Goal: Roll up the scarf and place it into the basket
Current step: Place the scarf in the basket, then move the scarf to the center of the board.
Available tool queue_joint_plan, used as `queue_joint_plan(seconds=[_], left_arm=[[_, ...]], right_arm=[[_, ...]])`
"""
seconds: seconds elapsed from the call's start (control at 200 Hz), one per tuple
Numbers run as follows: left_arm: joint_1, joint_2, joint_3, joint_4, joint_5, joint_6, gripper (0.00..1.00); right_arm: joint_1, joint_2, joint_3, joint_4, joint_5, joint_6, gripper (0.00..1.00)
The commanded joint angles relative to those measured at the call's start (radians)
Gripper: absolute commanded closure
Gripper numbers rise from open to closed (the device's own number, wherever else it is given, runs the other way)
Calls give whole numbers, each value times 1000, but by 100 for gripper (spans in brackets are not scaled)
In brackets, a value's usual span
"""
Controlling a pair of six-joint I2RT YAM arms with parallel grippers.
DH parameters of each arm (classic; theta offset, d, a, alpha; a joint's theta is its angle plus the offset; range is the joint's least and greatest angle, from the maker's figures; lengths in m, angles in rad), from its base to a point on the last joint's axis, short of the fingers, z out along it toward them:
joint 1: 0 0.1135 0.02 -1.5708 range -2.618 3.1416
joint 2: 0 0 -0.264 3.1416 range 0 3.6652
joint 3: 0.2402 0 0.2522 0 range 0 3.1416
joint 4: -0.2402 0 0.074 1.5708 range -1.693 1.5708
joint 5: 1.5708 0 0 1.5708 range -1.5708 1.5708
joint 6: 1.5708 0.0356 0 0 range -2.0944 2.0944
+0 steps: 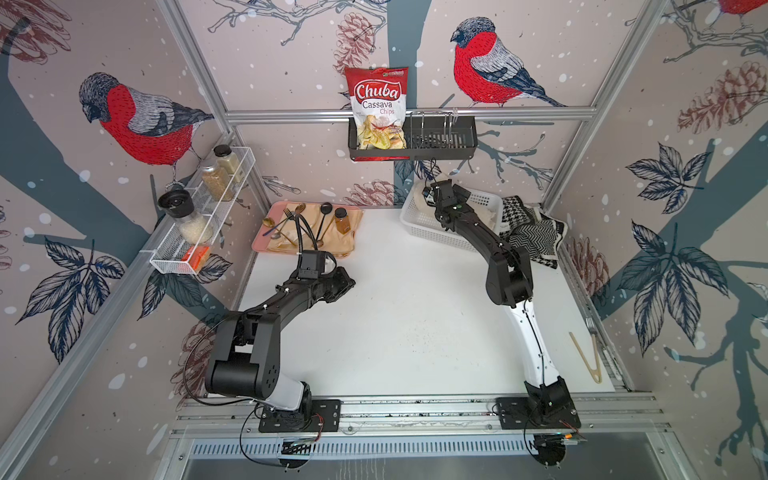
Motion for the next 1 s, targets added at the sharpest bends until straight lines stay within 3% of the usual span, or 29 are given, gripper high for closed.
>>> queue_joint_plan(seconds=[0.0, 0.175, 0.34, 0.56, 0.645, 0.76, 0.996], left_arm=[[3, -11, 6, -14, -16, 16, 89], [3, -21, -4, -15, -16, 15, 90], [3, -25, -11, -5, -9, 12, 89], [2, -25, -31, 23, 13, 4, 90], [2, -45, -44, 23, 12, 3, 90], [2, -77, -57, 13, 3, 3, 89], [2, -129, -77, -9, -12, -3, 90]], right_arm=[[3, -50, 17, -76, -33, 86, 5], [-61, -133, 126, -268, -187, 276, 0], [-167, -285, 23, -351, -233, 497, 0], [-444, -438, -226, -413, -530, 901, 0], [-509, -489, -370, -343, -544, 941, 0], [-558, -489, -437, -299, -598, 963, 0], [-595, -276, -305, -341, -535, 1017, 0]])
